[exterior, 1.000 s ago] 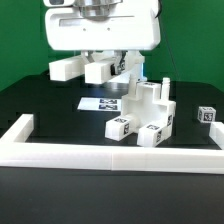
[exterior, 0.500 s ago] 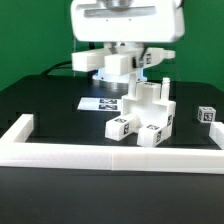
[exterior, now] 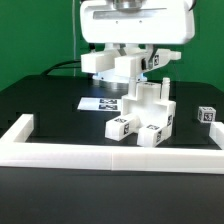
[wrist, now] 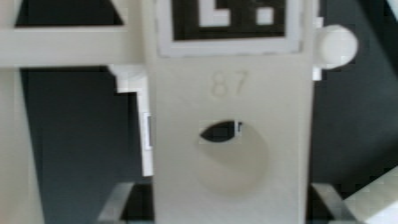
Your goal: Assemble chair
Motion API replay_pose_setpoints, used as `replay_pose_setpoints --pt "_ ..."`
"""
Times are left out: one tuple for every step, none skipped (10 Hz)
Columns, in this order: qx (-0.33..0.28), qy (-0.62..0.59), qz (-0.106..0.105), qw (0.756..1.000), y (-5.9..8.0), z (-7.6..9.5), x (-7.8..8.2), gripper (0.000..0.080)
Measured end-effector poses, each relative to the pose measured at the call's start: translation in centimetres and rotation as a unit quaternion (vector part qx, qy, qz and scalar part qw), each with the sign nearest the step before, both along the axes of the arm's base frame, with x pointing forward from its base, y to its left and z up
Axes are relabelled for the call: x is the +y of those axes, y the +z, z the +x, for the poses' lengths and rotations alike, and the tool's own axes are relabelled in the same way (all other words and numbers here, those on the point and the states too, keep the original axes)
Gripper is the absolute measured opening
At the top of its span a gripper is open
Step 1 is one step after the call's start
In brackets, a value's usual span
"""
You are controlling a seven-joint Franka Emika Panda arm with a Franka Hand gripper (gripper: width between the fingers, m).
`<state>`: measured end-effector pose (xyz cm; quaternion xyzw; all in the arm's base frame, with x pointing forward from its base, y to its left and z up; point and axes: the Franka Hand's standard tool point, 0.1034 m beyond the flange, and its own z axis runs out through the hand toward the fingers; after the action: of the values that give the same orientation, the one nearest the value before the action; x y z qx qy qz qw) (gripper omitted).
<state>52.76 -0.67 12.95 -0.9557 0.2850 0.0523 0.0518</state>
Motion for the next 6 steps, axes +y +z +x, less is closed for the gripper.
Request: replay_pose_setpoints --pt "-0.001 -0.003 -0.001 1.000 0.1 0.3 1.0 0.0289" --pt "-0.001 -0.006 -0.003 1.000 0.0 0.9 1.9 0.0289" --pt "0.000 -0.004 -0.007 1.000 -0.3 1.5 2.9 0.0289" --pt "0.001 -0.008 -0.005 1.000 -0.5 1.4 2.9 0.0289" --pt "0.002 -0.008 -0.005 1.000 -0.5 1.4 2.8 0.0289" --pt "0.002 -0.007 -0.005 1.000 -0.6 1.3 2.8 0.0289"
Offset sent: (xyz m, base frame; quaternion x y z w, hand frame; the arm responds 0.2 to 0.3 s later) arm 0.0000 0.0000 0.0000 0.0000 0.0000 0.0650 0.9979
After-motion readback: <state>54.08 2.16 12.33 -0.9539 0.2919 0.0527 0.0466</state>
